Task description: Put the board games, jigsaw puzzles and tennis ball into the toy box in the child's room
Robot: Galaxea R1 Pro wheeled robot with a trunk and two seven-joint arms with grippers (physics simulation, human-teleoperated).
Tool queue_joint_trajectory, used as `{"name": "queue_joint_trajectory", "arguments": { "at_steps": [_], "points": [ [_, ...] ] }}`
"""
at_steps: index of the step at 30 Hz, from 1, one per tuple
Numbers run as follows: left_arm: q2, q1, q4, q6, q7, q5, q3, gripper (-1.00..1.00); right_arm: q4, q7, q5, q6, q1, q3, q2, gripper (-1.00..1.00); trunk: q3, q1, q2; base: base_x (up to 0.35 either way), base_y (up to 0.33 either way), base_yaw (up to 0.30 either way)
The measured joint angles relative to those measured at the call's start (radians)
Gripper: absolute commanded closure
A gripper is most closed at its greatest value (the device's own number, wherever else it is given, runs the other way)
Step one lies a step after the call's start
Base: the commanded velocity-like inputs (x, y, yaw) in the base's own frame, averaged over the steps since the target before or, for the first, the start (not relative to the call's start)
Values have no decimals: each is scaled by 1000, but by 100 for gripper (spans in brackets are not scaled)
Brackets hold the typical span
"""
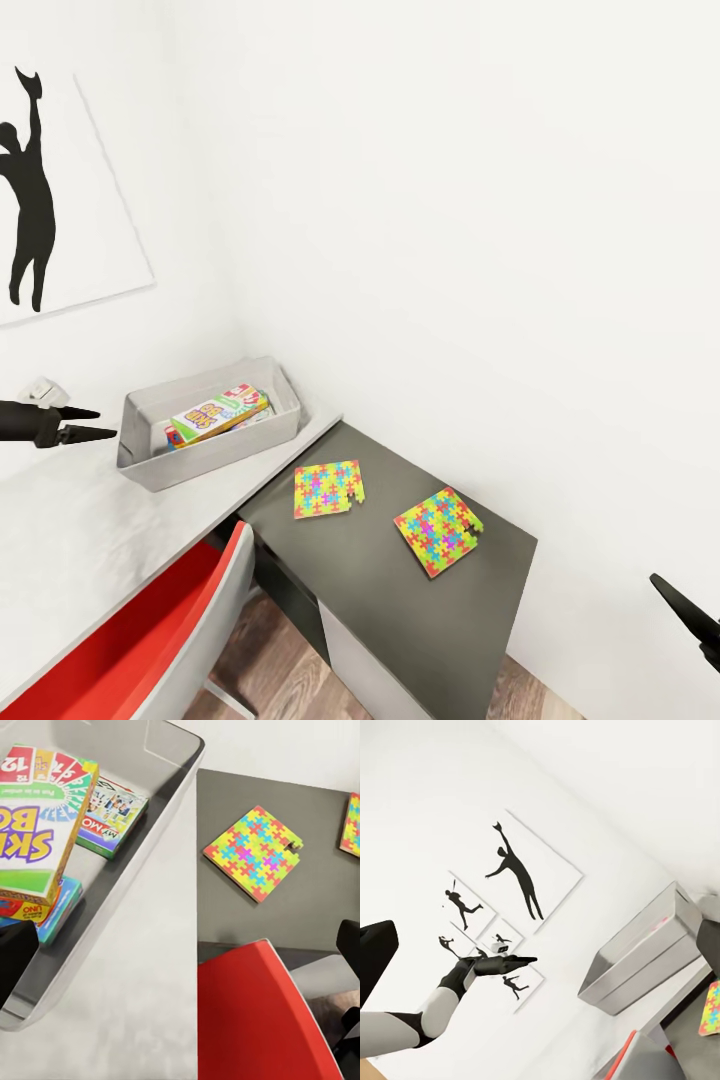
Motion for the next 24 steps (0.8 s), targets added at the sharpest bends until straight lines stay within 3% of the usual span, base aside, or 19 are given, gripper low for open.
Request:
{"name": "queue_joint_trajectory", "arguments": {
  "at_steps": [17,24],
  "points": [
    [-3,0,0,2,0,-1,0,-100,-1,0,0,-3,0,1,2,-100,0,0,0,-9,0,4],
    [-3,0,0,2,0,-1,0,-100,-1,-1,0,-3,0,1,2,-100,2,0,0,-10,0,159]
  ]
}}
